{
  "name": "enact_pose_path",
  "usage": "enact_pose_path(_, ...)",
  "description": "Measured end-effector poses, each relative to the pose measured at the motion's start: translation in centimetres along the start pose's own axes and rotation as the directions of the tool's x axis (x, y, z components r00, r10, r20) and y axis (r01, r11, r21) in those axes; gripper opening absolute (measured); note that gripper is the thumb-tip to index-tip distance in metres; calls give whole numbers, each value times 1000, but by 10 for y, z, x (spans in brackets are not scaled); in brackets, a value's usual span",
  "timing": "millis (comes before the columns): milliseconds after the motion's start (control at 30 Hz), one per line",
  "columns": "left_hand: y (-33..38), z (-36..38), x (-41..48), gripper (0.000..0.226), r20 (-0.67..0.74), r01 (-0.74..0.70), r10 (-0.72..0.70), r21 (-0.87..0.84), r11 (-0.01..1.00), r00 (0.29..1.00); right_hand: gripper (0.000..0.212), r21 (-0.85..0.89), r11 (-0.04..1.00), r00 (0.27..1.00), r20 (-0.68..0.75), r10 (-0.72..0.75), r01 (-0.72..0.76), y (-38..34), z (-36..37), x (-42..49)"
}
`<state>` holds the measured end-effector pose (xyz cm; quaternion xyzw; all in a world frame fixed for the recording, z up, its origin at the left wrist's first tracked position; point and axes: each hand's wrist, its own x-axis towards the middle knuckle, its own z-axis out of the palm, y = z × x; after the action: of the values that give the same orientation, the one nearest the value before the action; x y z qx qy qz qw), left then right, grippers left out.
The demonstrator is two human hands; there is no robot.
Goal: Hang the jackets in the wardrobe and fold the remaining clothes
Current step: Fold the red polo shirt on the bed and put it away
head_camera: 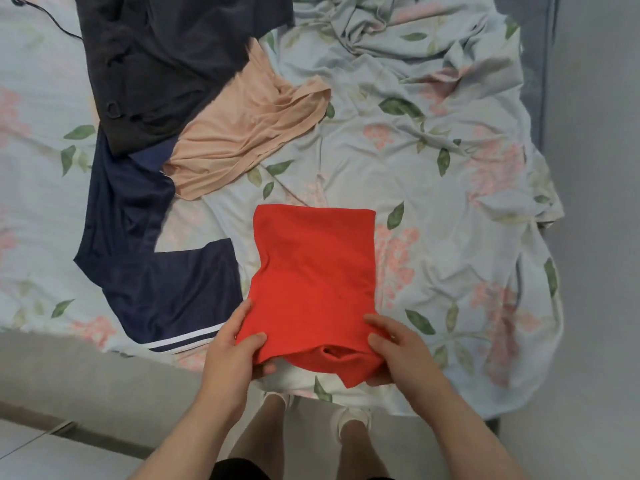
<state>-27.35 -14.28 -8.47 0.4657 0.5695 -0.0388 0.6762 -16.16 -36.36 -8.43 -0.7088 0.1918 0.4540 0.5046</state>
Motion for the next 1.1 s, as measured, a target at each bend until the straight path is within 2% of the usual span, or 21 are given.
enact_pose_path(67,19,6,5,32,53,68,-61,-136,988,997,24,144,988,997,61,54,-62,-21,-6,5)
enact_pose_path(133,38,13,15,22,133,162,-126,-316,935,983,33,359,921,981,167,98,-153,-41,-11,15)
enact_pose_path(200,58,18,28,22,269,262,-143,-488,832,953,45,520,824,957,279,83,-223,-59,-14,29)
enact_pose_path(233,68,21,35,31,318,299,-140,-535,790,938,48,564,789,946,316,65,-242,-68,-14,37)
enact_pose_path(333,94,35,60,52,346,349,-161,-596,723,924,52,640,721,935,354,29,-265,-91,-9,62)
enact_pose_path(433,116,53,83,49,356,391,-197,-634,668,914,51,691,671,941,337,30,-269,-112,1,85)
enact_pose_path(600,133,68,114,56,327,390,-215,-720,574,920,43,682,687,956,285,65,-250,-130,7,114)
enact_pose_path(667,137,72,116,51,271,340,-207,-701,627,940,42,678,696,961,267,67,-237,-136,8,119)
enact_pose_path(733,129,78,113,47,131,169,-112,-611,773,985,40,676,729,991,132,29,-111,-133,14,120)
enact_pose_path(767,122,79,107,48,48,25,-1,-500,866,999,36,635,772,1000,9,-28,16,-130,21,118)
enact_pose_path(800,113,78,101,51,-11,-173,178,-302,937,984,32,503,844,982,-134,-136,186,-124,28,113)
enact_pose_path(833,102,75,93,53,10,-401,401,-5,916,916,30,241,897,916,-254,-309,370,-118,34,106)
enact_pose_path(867,90,70,88,55,151,-609,594,297,735,790,31,-116,856,810,-279,-516,504,-108,40,99)
enact_pose_path(900,79,66,85,57,364,-760,687,471,447,629,37,-422,703,704,-186,-685,573,-96,44,95)
enact_pose_path(933,68,64,87,58,565,-845,679,510,160,469,42,-617,513,630,-37,-776,596,-85,46,95)
enact_pose_path(967,60,65,91,57,692,-863,625,502,-57,361,46,-723,355,591,91,-802,592,-77,48,97)
enact_pose_path(1000,57,67,95,57,749,-837,576,512,-190,327,47,-778,247,570,167,-805,577,-72,50,100)
enact_pose_path(1033,57,70,101,58,756,-790,541,561,-247,368,49,-816,184,569,202,-797,548,-69,52,106)
enact_pose_path(1100,62,74,116,68,693,-683,488,691,-238,531,57,-869,141,621,216,-754,473,-72,55,117)
